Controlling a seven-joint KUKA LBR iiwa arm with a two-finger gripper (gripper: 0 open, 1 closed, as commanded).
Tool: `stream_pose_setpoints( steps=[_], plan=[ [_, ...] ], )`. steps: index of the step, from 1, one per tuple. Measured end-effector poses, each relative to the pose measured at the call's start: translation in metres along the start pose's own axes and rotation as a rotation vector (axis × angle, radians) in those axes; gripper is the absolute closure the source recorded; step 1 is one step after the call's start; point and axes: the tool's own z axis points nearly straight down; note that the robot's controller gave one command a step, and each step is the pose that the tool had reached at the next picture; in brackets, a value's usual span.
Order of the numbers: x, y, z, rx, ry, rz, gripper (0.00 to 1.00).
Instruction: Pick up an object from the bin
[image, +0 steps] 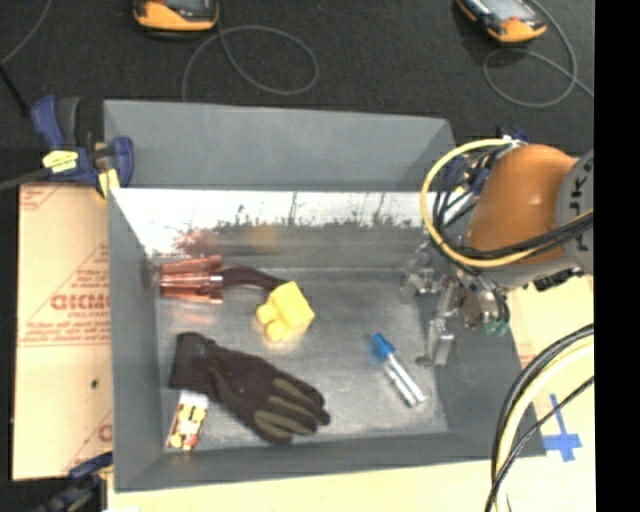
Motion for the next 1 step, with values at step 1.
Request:
stream_pose_setpoints(
  steps=[1],
  plan=[
    [-0.0017,0.0003,-0.0048,0.001,-0.008,-0.002,0.0]
  ],
)
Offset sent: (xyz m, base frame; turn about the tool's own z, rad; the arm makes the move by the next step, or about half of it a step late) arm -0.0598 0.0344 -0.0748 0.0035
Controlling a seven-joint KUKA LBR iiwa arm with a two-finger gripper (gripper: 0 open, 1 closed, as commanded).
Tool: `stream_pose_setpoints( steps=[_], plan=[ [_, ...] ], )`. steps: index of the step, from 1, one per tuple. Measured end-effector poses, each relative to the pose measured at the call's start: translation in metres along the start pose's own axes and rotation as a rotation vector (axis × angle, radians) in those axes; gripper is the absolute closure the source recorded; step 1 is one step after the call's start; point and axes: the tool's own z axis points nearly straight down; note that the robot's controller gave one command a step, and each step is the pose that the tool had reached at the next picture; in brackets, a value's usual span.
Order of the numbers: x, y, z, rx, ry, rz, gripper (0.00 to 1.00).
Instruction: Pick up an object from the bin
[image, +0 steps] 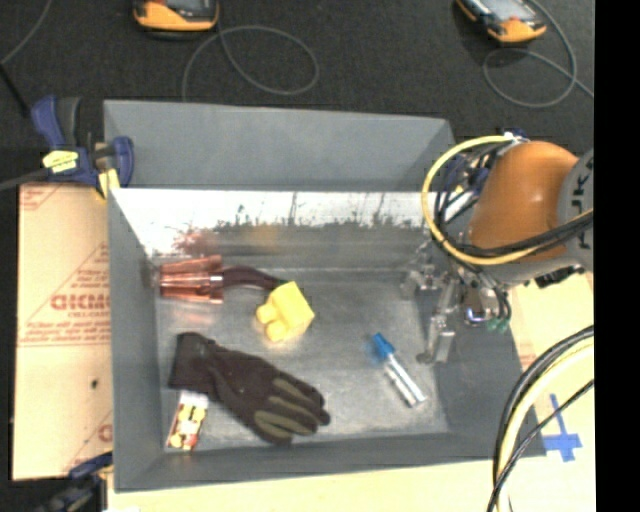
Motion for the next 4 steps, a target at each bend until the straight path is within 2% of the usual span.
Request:
stream_pose_setpoints(
  steps=[1,2,4],
  plan=[
    [0.027,0.014,0.035,0.002,-0.008,0.003,0.0],
    [0.077,-0.001,0.076,-0.001,-0.011,-0.104,1.0],
    [0.077,-0.001,0.075,-0.001,-0.01,-0.106,1.0]
  ],
)
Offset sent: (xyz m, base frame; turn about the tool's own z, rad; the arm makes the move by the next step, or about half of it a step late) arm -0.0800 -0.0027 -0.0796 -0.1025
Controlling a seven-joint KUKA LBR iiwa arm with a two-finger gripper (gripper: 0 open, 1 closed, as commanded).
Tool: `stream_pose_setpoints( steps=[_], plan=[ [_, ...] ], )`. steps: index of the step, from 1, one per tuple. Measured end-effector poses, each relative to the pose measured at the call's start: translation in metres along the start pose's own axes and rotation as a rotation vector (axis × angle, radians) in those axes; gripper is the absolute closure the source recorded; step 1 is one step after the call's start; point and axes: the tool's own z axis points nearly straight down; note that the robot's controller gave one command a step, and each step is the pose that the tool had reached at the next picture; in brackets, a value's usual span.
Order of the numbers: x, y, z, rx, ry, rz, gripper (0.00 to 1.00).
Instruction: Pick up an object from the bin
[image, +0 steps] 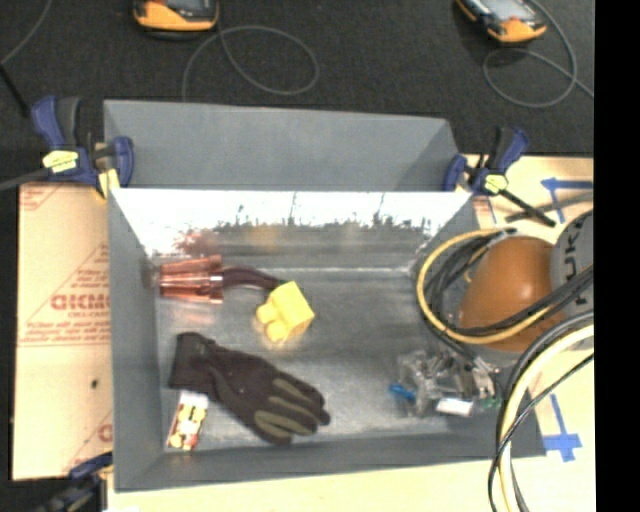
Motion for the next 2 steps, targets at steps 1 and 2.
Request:
stream_pose_setpoints(
  steps=[1,2],
  plan=[
    [-0.007,0.0,-0.037,0.003,0.002,-0.084,1.0],
    [-0.01,0.004,-0.086,-0.001,0.007,-0.182,1.0]
  ],
)
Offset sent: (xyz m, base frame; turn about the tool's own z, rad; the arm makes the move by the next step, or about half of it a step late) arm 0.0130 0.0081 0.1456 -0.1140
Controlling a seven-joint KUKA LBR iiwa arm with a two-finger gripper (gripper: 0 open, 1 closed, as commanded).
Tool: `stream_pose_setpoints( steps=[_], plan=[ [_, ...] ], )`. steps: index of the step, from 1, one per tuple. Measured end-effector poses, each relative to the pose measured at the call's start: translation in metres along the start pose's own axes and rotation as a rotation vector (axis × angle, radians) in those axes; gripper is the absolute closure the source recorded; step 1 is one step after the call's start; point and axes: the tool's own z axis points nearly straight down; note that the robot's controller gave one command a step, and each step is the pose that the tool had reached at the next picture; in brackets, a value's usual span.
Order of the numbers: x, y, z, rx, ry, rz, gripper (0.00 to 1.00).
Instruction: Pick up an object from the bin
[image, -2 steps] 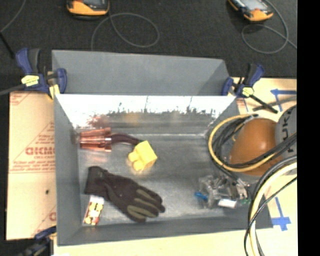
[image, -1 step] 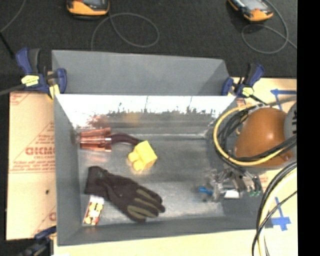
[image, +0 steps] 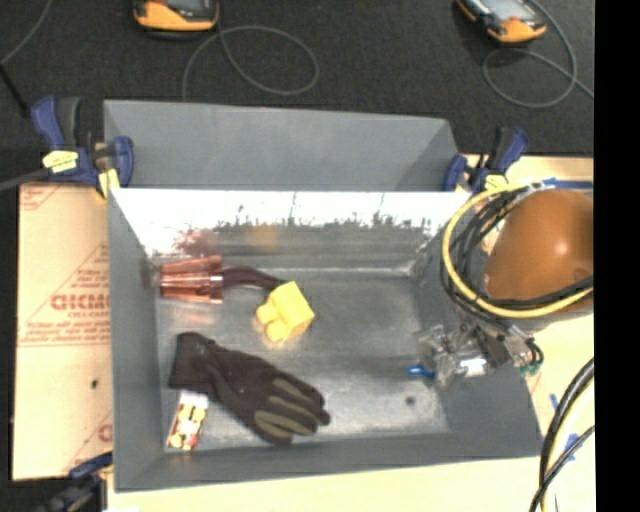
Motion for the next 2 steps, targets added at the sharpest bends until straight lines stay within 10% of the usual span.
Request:
stream_pose_setpoints(
  steps=[2],
  plan=[
    [-0.004,0.011,-0.082,0.0,0.001,0.04,1.0]
  ],
)
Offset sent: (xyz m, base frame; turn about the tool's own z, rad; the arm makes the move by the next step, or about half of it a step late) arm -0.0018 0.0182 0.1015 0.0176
